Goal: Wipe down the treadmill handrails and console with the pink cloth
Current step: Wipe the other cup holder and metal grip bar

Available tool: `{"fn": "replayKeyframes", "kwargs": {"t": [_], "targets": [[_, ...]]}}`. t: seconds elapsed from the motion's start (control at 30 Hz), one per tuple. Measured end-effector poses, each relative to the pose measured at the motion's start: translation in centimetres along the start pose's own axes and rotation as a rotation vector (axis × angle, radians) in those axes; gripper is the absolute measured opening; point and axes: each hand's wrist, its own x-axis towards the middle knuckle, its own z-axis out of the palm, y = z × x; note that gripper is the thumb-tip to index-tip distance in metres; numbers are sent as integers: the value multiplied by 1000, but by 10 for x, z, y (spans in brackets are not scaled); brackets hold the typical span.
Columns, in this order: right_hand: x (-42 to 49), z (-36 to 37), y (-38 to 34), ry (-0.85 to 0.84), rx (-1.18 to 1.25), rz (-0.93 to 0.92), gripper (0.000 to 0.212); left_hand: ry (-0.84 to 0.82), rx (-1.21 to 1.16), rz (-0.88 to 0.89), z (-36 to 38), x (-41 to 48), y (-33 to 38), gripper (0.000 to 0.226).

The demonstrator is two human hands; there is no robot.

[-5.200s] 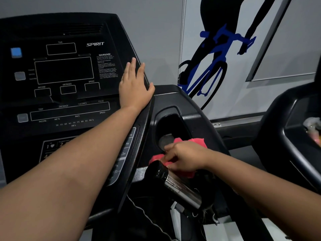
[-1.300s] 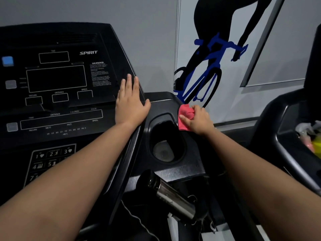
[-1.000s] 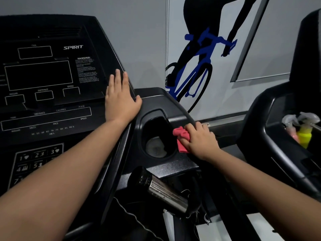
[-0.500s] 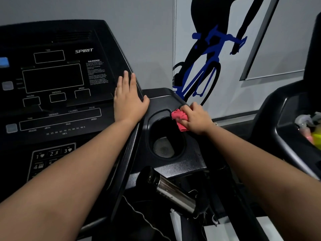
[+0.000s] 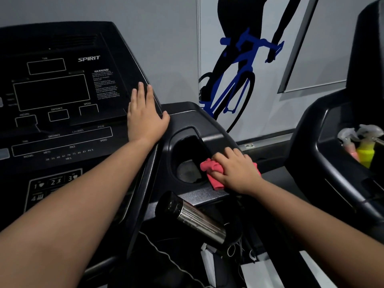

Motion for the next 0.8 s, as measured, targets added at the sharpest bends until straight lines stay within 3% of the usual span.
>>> {"fn": "replayKeyframes", "kwargs": {"t": [0.13, 0.3, 0.43, 0.53, 0.8], "targets": [[44, -1, 20, -25, 111, 93, 42, 4, -2, -2, 1, 0, 0, 74], [87, 6, 51, -60, 564, 362, 48, 21, -8, -11, 1, 1, 0, 74], [90, 16, 60, -49, 742, 484, 56, 26, -10, -26, 0, 3, 1, 73], [77, 16, 60, -67, 690, 479, 58, 27, -8, -26, -1, 3, 1, 72], [15, 0, 24, -85, 181, 264, 51, 24, -15, -29, 1, 0, 1, 73]]}}
